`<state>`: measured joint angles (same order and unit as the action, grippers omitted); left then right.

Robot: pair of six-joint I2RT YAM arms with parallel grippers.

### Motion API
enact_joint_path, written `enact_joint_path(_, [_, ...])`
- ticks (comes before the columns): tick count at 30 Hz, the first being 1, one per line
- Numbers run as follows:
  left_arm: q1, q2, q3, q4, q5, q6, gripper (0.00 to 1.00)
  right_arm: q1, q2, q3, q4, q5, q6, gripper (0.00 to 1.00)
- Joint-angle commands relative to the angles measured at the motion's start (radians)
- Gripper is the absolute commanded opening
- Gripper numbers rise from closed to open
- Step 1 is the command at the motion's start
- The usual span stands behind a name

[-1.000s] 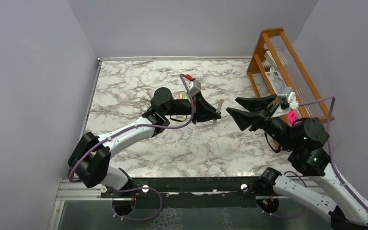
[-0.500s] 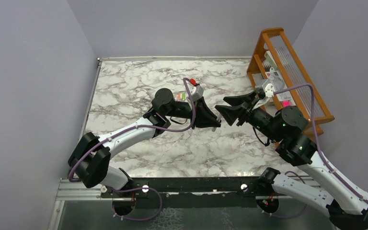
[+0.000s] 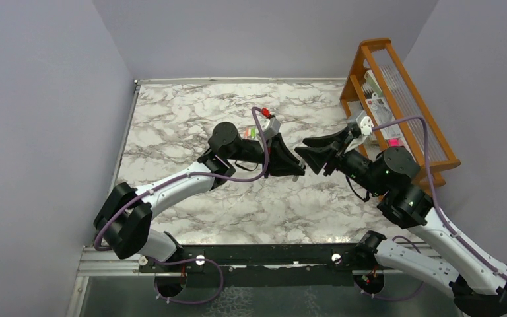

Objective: Insert the pens into the pen caps

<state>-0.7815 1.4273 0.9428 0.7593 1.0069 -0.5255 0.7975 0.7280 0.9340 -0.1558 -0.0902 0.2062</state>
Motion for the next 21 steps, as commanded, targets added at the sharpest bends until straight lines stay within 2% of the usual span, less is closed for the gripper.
enact_joint_path(1, [-0.007, -0.012, 0.048, 0.052, 0.032, -0.014, 0.0, 0.004, 0.0, -0.017, 0.025, -0.021, 0.012, 0.34])
enact_joint_path(3, [-0.008, -0.012, 0.047, 0.056, 0.032, -0.016, 0.0, 0.005, -0.002, -0.019, 0.024, -0.019, 0.014, 0.29])
enact_joint_path(7, [-0.009, -0.008, 0.043, 0.063, 0.03, -0.02, 0.0, 0.005, -0.005, -0.019, 0.024, -0.018, 0.014, 0.02])
enact_joint_path(16, [-0.01, 0.029, 0.11, 0.083, 0.012, -0.028, 0.0, 0.005, -0.01, -0.03, -0.007, -0.03, 0.021, 0.01])
enact_joint_path(21, [-0.009, 0.041, 0.157, 0.095, -0.058, -0.026, 0.0, 0.005, -0.02, -0.066, 0.002, -0.046, 0.069, 0.01])
